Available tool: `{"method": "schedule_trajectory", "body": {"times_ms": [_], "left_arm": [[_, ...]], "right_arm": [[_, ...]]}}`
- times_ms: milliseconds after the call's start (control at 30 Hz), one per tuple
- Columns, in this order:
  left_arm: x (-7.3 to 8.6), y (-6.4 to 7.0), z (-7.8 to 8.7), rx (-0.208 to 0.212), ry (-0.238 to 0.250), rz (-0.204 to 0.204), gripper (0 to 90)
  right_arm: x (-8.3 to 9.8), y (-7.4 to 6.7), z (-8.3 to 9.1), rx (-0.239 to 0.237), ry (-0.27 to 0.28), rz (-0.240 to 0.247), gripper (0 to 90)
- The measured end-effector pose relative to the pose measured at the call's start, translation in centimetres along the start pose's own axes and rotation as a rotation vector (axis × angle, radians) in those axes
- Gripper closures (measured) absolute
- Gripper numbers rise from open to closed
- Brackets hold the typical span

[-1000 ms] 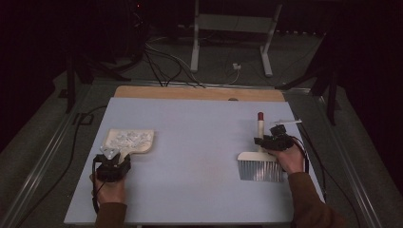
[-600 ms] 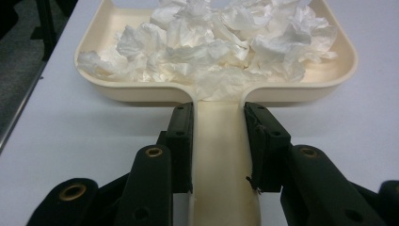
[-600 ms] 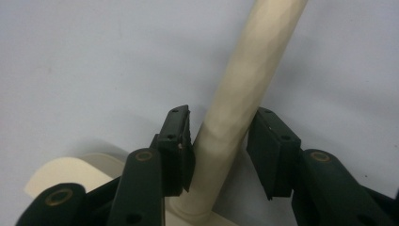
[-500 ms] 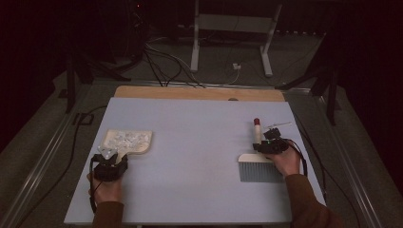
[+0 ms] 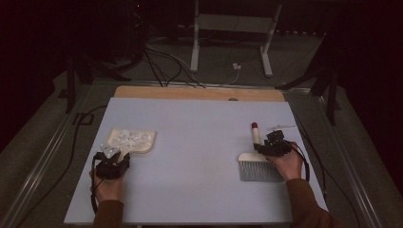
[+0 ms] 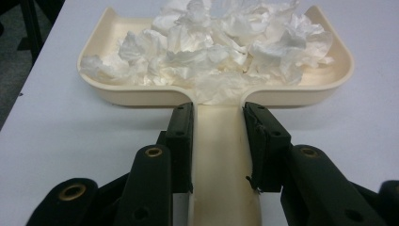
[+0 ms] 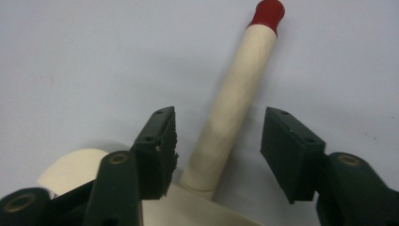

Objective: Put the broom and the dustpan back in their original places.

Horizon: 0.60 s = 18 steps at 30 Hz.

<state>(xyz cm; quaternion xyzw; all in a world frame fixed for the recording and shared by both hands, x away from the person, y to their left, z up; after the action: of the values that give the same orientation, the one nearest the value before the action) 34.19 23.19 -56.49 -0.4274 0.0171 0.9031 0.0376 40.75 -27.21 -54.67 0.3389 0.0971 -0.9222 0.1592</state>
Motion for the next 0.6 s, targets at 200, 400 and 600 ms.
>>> {"method": "schedule_trajectory", "body": {"times_ms": [200, 400, 600], "left_arm": [[0.3, 0.1, -0.2, 0.004, -0.014, -0.002, 65.6], [0.1, 0.0, 0.1, 0.005, 0.02, 0.015, 50.2], [-1.0, -0.2, 1.3, 0.056, 0.104, 0.054, 39.9]], "right_arm": [[0.2, -0.7, 0.2, 0.009, 0.061, -0.007, 37.1], [0.1, -1.5, 0.9, -0.001, 0.146, -0.015, 30.4], [0.1, -2.6, 1.7, -0.041, 0.223, -0.009, 23.0]]}}
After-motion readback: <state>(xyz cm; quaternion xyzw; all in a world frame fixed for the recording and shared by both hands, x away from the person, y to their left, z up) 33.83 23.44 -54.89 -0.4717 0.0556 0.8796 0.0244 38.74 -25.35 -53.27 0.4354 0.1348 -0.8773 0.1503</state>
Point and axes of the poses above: each handheld gripper's, and its own axes: z roughly backward along the jaws, x roughly out of its underside, y roughly to its right, the point moved 7 cm from there along -z, roughly forward along the jaws, and after that the axes turned 2 degrees about y, right-handed, at the moved point
